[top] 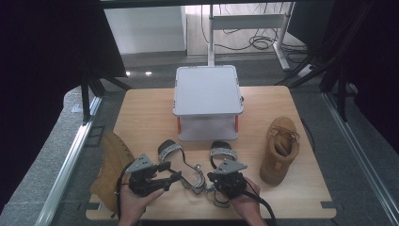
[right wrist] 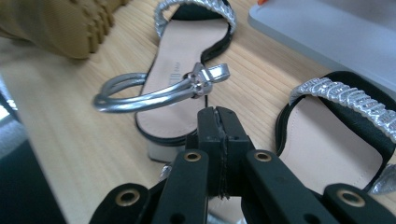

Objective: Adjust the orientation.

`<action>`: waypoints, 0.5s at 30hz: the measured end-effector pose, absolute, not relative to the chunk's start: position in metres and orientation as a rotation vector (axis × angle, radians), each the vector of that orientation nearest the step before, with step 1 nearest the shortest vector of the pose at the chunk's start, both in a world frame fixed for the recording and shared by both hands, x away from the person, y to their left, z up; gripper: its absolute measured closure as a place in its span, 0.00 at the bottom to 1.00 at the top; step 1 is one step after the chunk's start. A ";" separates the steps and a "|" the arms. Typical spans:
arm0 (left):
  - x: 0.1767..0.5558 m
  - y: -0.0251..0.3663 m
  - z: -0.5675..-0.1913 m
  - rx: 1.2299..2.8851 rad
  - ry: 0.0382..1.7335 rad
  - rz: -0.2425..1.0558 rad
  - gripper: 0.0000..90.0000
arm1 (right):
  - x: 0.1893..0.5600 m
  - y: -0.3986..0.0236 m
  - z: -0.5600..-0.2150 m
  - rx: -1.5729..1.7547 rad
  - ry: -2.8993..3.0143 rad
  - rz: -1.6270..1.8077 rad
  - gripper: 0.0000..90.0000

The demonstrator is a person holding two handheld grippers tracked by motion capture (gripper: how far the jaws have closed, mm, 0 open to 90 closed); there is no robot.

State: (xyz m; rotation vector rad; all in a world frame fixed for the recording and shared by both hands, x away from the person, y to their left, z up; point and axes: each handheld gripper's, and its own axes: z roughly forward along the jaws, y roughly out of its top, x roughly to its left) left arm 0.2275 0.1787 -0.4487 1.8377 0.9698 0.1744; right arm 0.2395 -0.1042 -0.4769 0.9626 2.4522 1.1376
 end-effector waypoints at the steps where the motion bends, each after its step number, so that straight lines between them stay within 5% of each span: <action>1: 0.227 0.183 -0.447 1.826 0.977 0.185 0.43 | 0.244 -0.102 -0.479 0.975 2.468 1.120 0.99; 15: 0.226 0.201 -0.442 1.772 1.011 0.213 0.43 | 0.258 -0.089 -0.483 0.986 2.536 0.999 0.99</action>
